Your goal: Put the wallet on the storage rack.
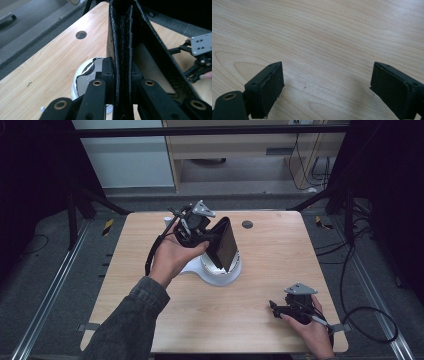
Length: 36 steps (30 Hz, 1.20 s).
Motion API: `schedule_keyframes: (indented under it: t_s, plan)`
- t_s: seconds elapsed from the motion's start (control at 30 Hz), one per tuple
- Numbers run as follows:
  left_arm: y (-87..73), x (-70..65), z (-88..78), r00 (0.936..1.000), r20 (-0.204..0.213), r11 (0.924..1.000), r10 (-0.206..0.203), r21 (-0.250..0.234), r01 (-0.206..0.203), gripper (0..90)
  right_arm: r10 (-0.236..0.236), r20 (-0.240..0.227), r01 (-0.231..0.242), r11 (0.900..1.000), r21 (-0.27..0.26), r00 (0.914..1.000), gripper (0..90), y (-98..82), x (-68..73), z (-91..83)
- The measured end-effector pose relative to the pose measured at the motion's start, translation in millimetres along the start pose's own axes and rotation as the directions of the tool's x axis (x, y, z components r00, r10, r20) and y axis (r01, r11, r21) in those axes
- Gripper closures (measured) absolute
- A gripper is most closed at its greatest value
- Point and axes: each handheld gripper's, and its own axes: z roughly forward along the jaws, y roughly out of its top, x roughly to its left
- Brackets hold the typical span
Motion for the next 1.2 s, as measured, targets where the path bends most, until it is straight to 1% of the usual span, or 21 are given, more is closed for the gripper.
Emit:
schedule_keyframes:
  t_s: [0.07, 0.13, 0.23, 0.43, 0.53, 0.57, 0.6, 0.63, 0.7, 0.77, 0.83, 1.0, 1.03, 1.13, 1.2]
  plan:
    - [-0.9, 2.3, 4.1, 0.9999, -0.016, 0.9999, 0.003, 0.01, -0.003, 80.5, 0.003, 0.0, -0.003, 1.0, 0.005, 1.0, 11.5, -0.4, 0.3, 0.2]
    - [-3.0, 5.9, 9.8, 0.9997, -0.023, 0.9999, -0.004, 0.017, 0.004, 80.4, 0.002, 0.001, -0.002, 1.0, 0.008, 1.0, 11.3, -0.6, 0.3, 0.4]
    - [-8.0, 11.6, 17.8, 0.9996, -0.016, 0.9995, -0.023, 0.023, 0.023, 80.5, 0.001, -0.001, -0.001, 1.0, 0.01, 1.0, 11.1, -0.8, -0.1, 0.8]
    - [-15.6, 12.9, 35.2, 0.9993, -0.013, 0.9987, -0.034, 0.038, 0.034, 80.4, 0.008, -0.004, -0.008, 1.0, 0.011, 1.0, 10.8, -0.6, -1.6, 1.1]
    - [-18.0, 13.3, 45.7, 0.999, 0.0, 0.9981, -0.045, 0.043, 0.045, 80.4, 0.012, -0.007, -0.012, 1.0, 0.014, 0.9999, 10.7, -0.6, -0.7, 0.9]
    - [-18.8, 13.0, 51.0, 0.9986, 0.007, 0.9974, -0.052, 0.051, 0.051, 80.4, 0.004, -0.007, -0.004, 1.0, 0.014, 1.0, 10.6, -0.6, -0.5, 1.3]
    - [-18.8, 13.0, 51.0, 0.9986, 0.007, 0.9974, -0.052, 0.051, 0.051, 80.4, 0.004, -0.007, -0.004, 1.0, 0.014, 1.0, 10.6, -0.6, -0.5, 1.3]
    - [-19.7, 13.1, 55.3, 0.9984, 0.017, 0.9972, -0.054, 0.052, 0.053, 80.4, 0.003, -0.009, -0.003, 1.0, 0.016, 1.0, 10.6, -0.6, -0.4, 1.2]
    - [-20.5, 13.3, 59.6, 0.9983, 0.023, 0.9968, -0.054, 0.06, 0.052, 80.4, 0.011, -0.015, -0.011, 1.0, 0.019, 0.9998, 10.6, -0.2, 0.6, 1.4]
    - [-20.7, 14.3, 62.9, 0.9983, 0.028, 0.9963, -0.051, 0.072, 0.048, 80.4, 0.01, -0.014, -0.009, 1.0, 0.019, 0.9999, 10.6, -0.2, 0.6, 1.7]
    - [-20.5, 17.0, 64.1, 0.9968, 0.049, 0.9959, -0.063, 0.068, 0.059, 80.3, 0.008, -0.014, -0.008, 1.0, 0.018, 0.9999, 10.7, 0.0, 0.8, 1.6]
    - [-20.5, 19.1, 67.6, 0.996, 0.059, 0.9954, -0.067, 0.072, 0.062, 80.1, 0.007, -0.018, -0.006, 1.0, 0.023, 0.9998, 10.7, 0.2, 1.8, 1.4]
    - [-20.3, 19.2, 68.6, 0.9957, 0.061, 0.9952, -0.07, 0.073, 0.066, 80.0, -0.003, -0.016, 0.004, 1.0, 0.021, 0.9999, 10.7, -0.1, 1.4, 1.9]
    - [-18.9, 19.8, 70.2, 0.9954, 0.059, 0.9944, -0.076, 0.078, 0.071, 79.9, -0.001, -0.015, 0.001, 1.0, 0.022, 0.9999, 10.7, -0.3, 1.5, 2.0]
    - [-17.7, 19.6, 71.1, 0.9964, 0.05, 0.9943, -0.068, 0.085, 0.064, 79.3, 0.001, -0.015, 0.0, 1.0, 0.026, 0.9999, 10.6, -0.5, 1.5, 2.3]
